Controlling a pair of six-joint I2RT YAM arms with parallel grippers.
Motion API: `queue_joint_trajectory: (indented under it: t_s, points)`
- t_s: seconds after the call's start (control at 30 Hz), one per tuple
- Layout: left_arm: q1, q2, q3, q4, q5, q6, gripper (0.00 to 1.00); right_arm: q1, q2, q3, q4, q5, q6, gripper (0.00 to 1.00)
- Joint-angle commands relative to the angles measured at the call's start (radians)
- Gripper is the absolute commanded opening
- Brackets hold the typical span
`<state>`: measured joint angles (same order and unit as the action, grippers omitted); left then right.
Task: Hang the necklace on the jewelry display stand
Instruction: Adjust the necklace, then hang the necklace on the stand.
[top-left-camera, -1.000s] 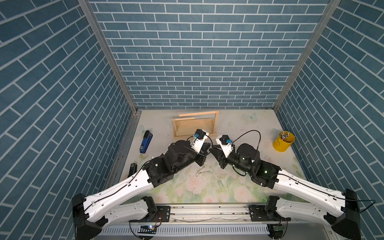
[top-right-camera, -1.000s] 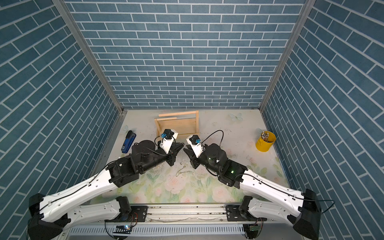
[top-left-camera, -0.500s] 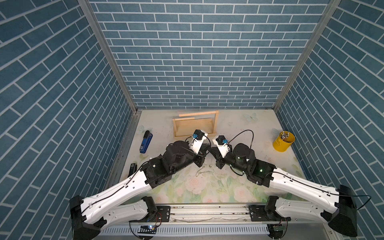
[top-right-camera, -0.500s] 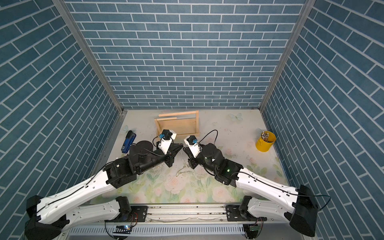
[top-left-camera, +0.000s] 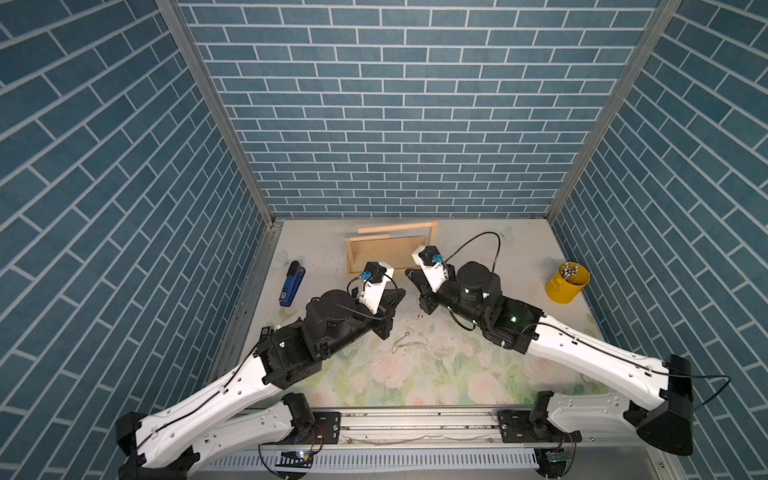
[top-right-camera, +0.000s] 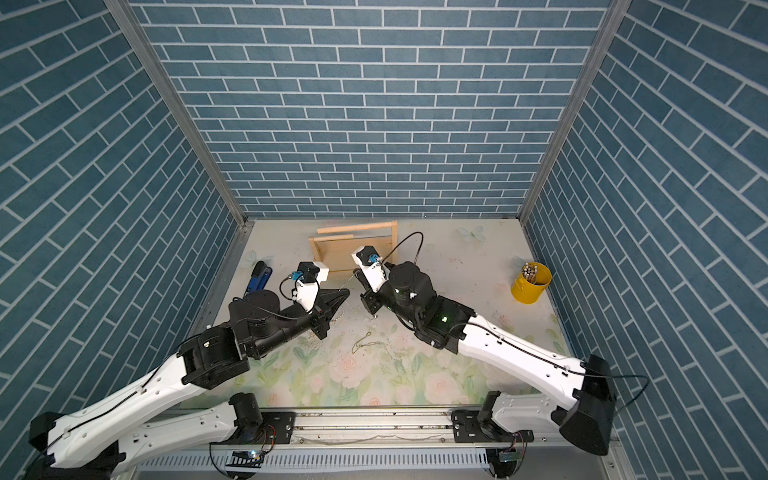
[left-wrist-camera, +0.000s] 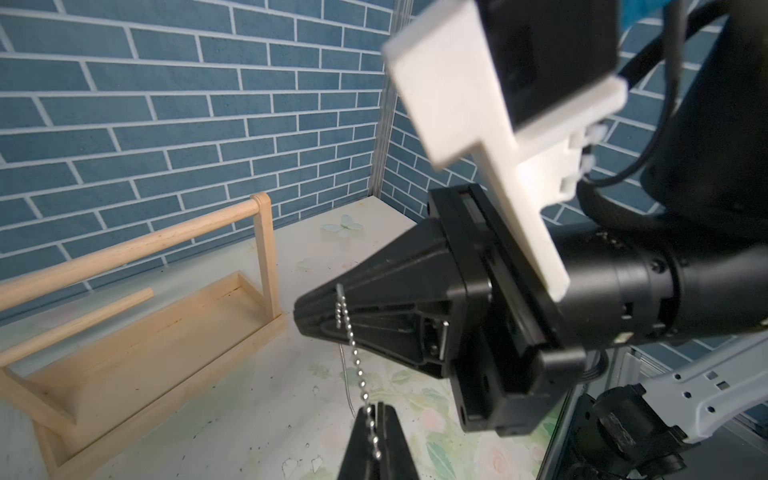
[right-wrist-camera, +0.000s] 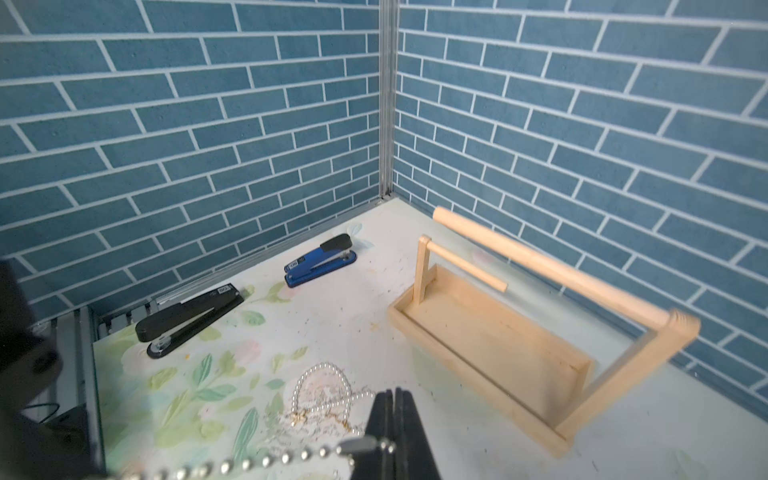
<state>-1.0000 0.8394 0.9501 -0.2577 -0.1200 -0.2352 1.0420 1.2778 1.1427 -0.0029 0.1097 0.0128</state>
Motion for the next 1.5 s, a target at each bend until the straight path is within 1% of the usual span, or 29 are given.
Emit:
queue_joint_trajectory:
  t_s: [0.0,0.13,0.23,0.3,0.33,0.37,0.5,0.57,0.67,0.8,0.9,0.93,1.07,1.33,1.47]
  points:
    - [0.001,-0.023,-0.007,-0.078,-0.095,-0.078,0.0,-0.028,0.128,0.132,-0.081,-0.043,-0.105,0.0]
    - [0.006,-0.021,0.006,-0.129,-0.138,-0.12,0.0,-0.059,0.282,0.306,-0.102,-0.117,-0.158,0.0]
    - [0.026,0.009,0.03,-0.173,-0.168,-0.132,0.0,-0.079,0.386,0.427,-0.09,-0.176,-0.189,0.0]
    - [0.071,0.041,0.056,-0.206,-0.167,-0.132,0.0,-0.086,0.456,0.514,-0.092,-0.179,-0.212,0.0]
    - [0.099,0.054,0.063,-0.212,-0.151,-0.13,0.0,-0.09,0.485,0.551,-0.095,-0.207,-0.221,0.0]
    - [0.148,0.066,0.069,-0.211,-0.118,-0.126,0.0,-0.092,0.515,0.59,-0.097,-0.213,-0.232,0.0]
    - [0.366,0.119,0.084,-0.181,0.093,-0.101,0.0,-0.109,0.625,0.711,-0.089,-0.218,-0.263,0.0]
    - [0.453,0.152,0.093,-0.163,0.176,-0.084,0.0,-0.126,0.674,0.761,-0.079,-0.228,-0.264,0.0]
    - [0.549,0.206,0.108,-0.131,0.269,-0.061,0.0,-0.159,0.753,0.847,-0.071,-0.267,-0.252,0.0]
    - [0.638,0.274,0.122,-0.081,0.338,-0.045,0.0,-0.198,0.858,0.989,-0.083,-0.308,-0.249,0.0]
    - [0.687,0.313,0.13,-0.042,0.382,-0.042,0.0,-0.216,0.91,1.064,-0.074,-0.327,-0.259,0.0]
    - [0.697,0.323,0.135,-0.037,0.389,-0.041,0.0,-0.222,0.949,1.081,-0.068,-0.337,-0.26,0.0]
    - [0.732,0.365,0.157,-0.015,0.395,-0.032,0.0,-0.244,1.014,1.151,-0.056,-0.375,-0.256,0.0]
    - [0.794,0.445,0.164,0.061,0.474,-0.045,0.0,-0.272,1.071,1.163,0.071,-0.389,-0.251,0.0]
    - [0.805,0.478,0.164,0.102,0.492,-0.058,0.0,-0.289,1.122,1.222,0.082,-0.392,-0.241,0.0]
